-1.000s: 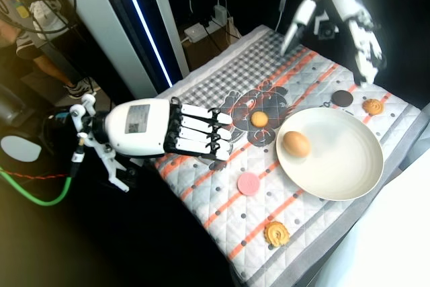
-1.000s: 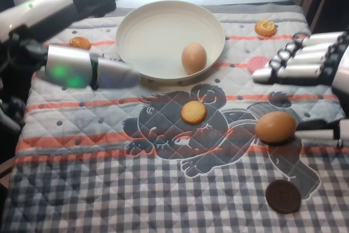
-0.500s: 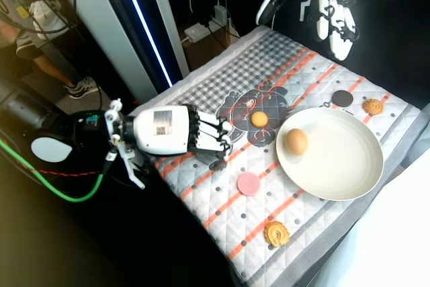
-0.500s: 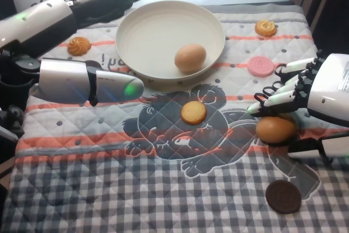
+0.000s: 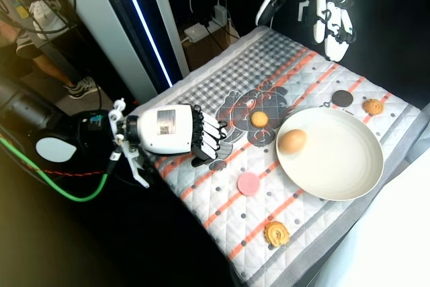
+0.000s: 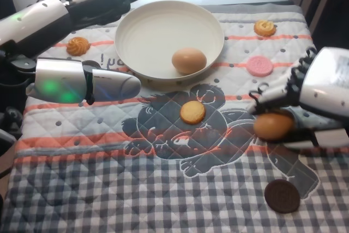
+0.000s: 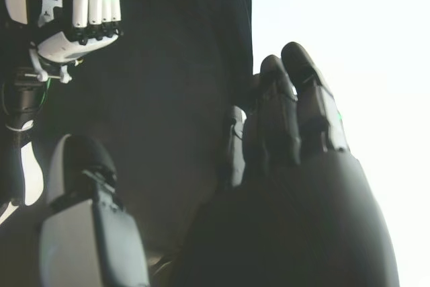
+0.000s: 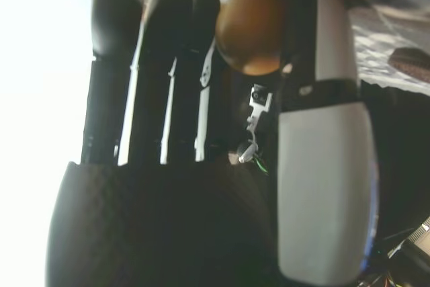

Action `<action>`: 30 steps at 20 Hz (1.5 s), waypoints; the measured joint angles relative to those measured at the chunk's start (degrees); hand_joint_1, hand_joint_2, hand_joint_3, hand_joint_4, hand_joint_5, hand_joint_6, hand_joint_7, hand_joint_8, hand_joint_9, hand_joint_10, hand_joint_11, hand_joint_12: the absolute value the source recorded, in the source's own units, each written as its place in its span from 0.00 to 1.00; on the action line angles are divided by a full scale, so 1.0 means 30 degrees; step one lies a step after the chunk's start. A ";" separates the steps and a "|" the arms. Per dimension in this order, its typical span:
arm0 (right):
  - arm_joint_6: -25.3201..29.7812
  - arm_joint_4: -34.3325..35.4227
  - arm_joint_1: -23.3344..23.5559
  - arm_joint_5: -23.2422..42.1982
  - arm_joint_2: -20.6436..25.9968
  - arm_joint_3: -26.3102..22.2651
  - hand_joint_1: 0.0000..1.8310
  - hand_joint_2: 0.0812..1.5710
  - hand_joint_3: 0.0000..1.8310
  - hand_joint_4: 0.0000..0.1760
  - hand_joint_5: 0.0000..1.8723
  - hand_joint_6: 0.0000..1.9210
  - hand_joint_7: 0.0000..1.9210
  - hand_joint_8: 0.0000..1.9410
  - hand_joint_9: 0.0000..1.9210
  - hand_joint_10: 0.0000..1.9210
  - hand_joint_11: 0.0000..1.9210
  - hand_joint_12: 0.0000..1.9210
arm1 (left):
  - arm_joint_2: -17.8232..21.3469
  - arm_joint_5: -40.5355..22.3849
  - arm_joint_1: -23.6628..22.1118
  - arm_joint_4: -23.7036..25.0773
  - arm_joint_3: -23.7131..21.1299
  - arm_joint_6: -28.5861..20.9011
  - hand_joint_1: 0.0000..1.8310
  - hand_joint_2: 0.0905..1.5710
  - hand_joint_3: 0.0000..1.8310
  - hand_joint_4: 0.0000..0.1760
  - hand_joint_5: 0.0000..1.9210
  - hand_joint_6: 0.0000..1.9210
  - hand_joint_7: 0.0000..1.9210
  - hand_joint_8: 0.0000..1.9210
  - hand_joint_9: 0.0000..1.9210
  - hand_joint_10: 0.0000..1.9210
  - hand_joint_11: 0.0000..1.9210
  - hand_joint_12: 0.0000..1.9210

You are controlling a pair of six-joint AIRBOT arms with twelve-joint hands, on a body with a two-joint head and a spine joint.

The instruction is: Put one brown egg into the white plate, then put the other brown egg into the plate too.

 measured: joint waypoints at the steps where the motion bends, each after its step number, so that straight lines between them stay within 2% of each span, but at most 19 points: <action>1: -0.0015 0.0044 0.0423 0.0022 -0.0182 0.0306 0.68 0.70 0.00 0.00 0.52 0.40 0.50 0.64 0.52 0.67 0.53 0.81 | 0.0000 0.0051 0.0000 -0.0029 0.0000 0.0000 0.34 0.52 0.00 1.00 0.08 0.00 0.12 0.00 0.14 0.00 0.00 0.35; 2: -0.0007 0.0015 0.1457 0.0007 -0.0707 0.1086 0.69 0.70 0.00 0.00 0.55 0.35 0.50 0.65 0.51 0.76 0.55 0.87 | 0.0000 0.0029 0.0000 -0.0022 0.0000 0.0000 0.34 0.52 0.00 1.00 0.08 0.00 0.12 0.00 0.14 0.00 0.00 0.34; 7: -0.0015 0.0750 0.5326 -0.1362 -0.4138 0.5071 0.70 0.65 0.00 0.00 0.62 0.24 0.57 0.53 0.52 0.57 0.47 0.71 | 0.0000 -0.0386 0.0000 -0.0036 0.0000 0.0000 0.34 0.51 0.00 1.00 0.04 0.00 0.12 0.00 0.15 0.00 0.00 0.32; 8: -0.0007 0.0736 0.6018 -0.2076 -0.5093 0.6076 0.69 0.65 0.00 0.00 0.61 0.30 0.59 0.47 0.53 0.49 0.45 0.65 | 0.0000 -0.0554 0.0000 -0.0022 -0.0007 0.0000 0.34 0.51 0.00 1.00 0.04 0.00 0.12 0.00 0.15 0.00 0.00 0.32; 9: -0.0029 0.0692 0.6608 -0.2980 -0.6069 0.7118 0.68 0.65 0.00 0.00 0.57 0.40 0.61 0.40 0.52 0.54 0.43 0.74 | 0.0000 -0.0699 0.0000 -0.0029 -0.0007 0.0000 0.36 0.51 0.00 0.94 0.07 0.00 0.16 0.01 0.17 0.01 0.00 0.30; 11: -0.0022 0.0823 0.7118 -0.4109 -0.7169 0.8233 0.68 0.68 0.00 0.00 0.51 0.46 0.58 0.47 0.50 0.59 0.43 0.82 | -0.0007 -0.0831 0.0000 -0.0029 -0.0007 0.0000 0.37 0.51 0.00 0.94 0.08 0.00 0.16 0.00 0.17 0.00 0.00 0.29; 12: -0.0022 0.0780 0.7206 -0.4539 -0.7533 0.8582 0.52 0.65 0.00 0.00 0.39 0.16 0.47 0.30 0.44 0.51 0.36 0.76 | -0.0007 -0.0838 0.0000 -0.0029 0.0000 0.0000 0.39 0.50 0.00 0.88 0.09 0.00 0.17 0.00 0.18 0.01 0.00 0.32; 13: -0.0007 0.0503 0.7286 -0.5231 -0.7781 0.8845 0.38 0.63 0.00 0.00 0.23 0.03 0.39 0.11 0.36 0.25 0.23 0.60 | -0.0080 -0.0831 0.0000 -0.0029 0.0000 0.0007 0.39 0.50 0.00 0.80 0.11 0.01 0.18 0.00 0.18 0.00 0.00 0.32; 15: -0.0007 0.0415 0.7286 -0.6309 -0.7861 0.8998 0.24 0.57 0.00 0.42 0.00 0.00 0.17 0.00 0.18 0.01 0.01 0.47 | -0.0146 -0.1333 0.0189 -0.0342 0.0015 -0.0007 0.39 0.51 0.00 0.64 0.11 0.00 0.17 0.00 0.13 0.00 0.00 0.30; 16: -0.0015 0.0452 0.7286 -0.6317 -0.7854 0.9005 0.24 0.57 0.00 0.42 0.00 0.00 0.17 0.00 0.18 0.01 0.01 0.47 | -0.0146 -0.1435 0.0233 -0.0415 0.0015 0.0000 0.39 0.51 0.00 0.64 0.11 0.00 0.17 0.00 0.13 0.00 0.00 0.30; 17: -0.0022 0.0576 0.7293 -0.6215 -0.7788 0.8983 0.22 0.56 0.00 0.73 0.00 0.00 0.10 0.00 0.15 0.00 0.00 0.44 | -0.0146 -0.2178 0.0663 -0.0991 0.0000 0.0000 0.39 0.52 0.00 0.60 0.09 0.00 0.14 0.01 0.12 0.00 0.00 0.43; 18: -0.0044 0.0794 0.7286 -0.6098 -0.7570 0.8743 0.21 0.57 0.00 0.90 0.00 0.00 0.07 0.00 0.11 0.00 0.00 0.33 | -0.0146 -0.2637 0.1013 -0.1457 -0.0044 -0.0109 0.37 0.54 0.00 0.66 0.08 0.00 0.13 0.00 0.12 0.00 0.00 0.50; 19: -0.0036 0.0780 0.7286 -0.5865 -0.7227 0.8378 0.21 0.57 0.00 0.90 0.00 0.00 0.07 0.00 0.11 0.00 0.00 0.33 | -0.0146 -0.3002 0.1224 -0.1588 -0.0036 -0.0546 0.37 0.54 0.00 0.66 0.08 0.00 0.13 0.00 0.12 0.00 0.00 0.50; 20: -0.0029 0.0860 0.7278 -0.5559 -0.6827 0.7956 0.19 0.58 0.00 0.84 0.00 0.00 0.07 0.00 0.08 0.00 0.00 0.24 | -0.0146 -0.3337 0.1428 -0.1617 0.0036 -0.1195 0.35 0.55 0.00 0.67 0.07 0.00 0.12 0.00 0.12 0.00 0.00 0.50; 22: -0.0036 0.2696 0.6717 -0.2769 -0.4794 0.6288 0.17 0.60 0.00 0.98 0.00 0.00 0.04 0.00 0.02 0.00 0.00 0.03 | -0.0415 -0.4728 0.1770 -0.1392 0.0874 -0.4714 0.35 0.54 0.00 0.73 0.05 0.00 0.11 0.00 0.12 0.00 0.00 0.45; 26: -0.0131 0.6324 0.3759 0.3424 -0.1625 0.3337 0.17 0.59 0.00 1.00 0.00 0.00 0.06 0.01 0.02 0.01 0.00 0.00 | -0.0729 -0.9209 0.3687 -0.2244 0.2098 -1.0841 0.41 0.53 0.00 0.78 0.01 0.00 0.08 0.00 0.06 0.00 0.00 0.32; 27: -0.0146 0.6958 0.2616 0.5588 -0.0860 0.2025 0.27 0.60 0.00 1.00 0.00 0.00 0.08 0.00 0.06 0.01 0.00 0.00 | -0.1362 -1.0805 0.4466 -0.1916 0.2645 -1.3427 0.34 0.54 0.00 0.80 0.01 0.00 0.08 0.00 0.06 0.00 0.00 0.30; 29: -0.0102 0.7242 0.1370 0.8051 -0.0393 0.0918 0.20 0.60 0.00 0.87 0.00 0.00 0.08 0.00 0.05 0.00 0.00 0.00 | -0.2055 -1.1817 0.4991 -0.1464 0.3184 -1.5781 0.32 0.53 0.00 0.86 0.00 0.00 0.06 0.00 0.06 0.00 0.00 0.29; 30: -0.0102 0.7599 0.0597 0.9428 -0.0219 0.0386 0.21 0.60 0.00 0.93 0.00 0.00 0.08 0.00 0.04 0.00 0.00 0.00 | -0.2295 -1.2386 0.5180 -0.1698 0.3308 -1.6546 0.31 0.54 0.00 0.81 0.00 0.00 0.06 0.00 0.06 0.00 0.00 0.31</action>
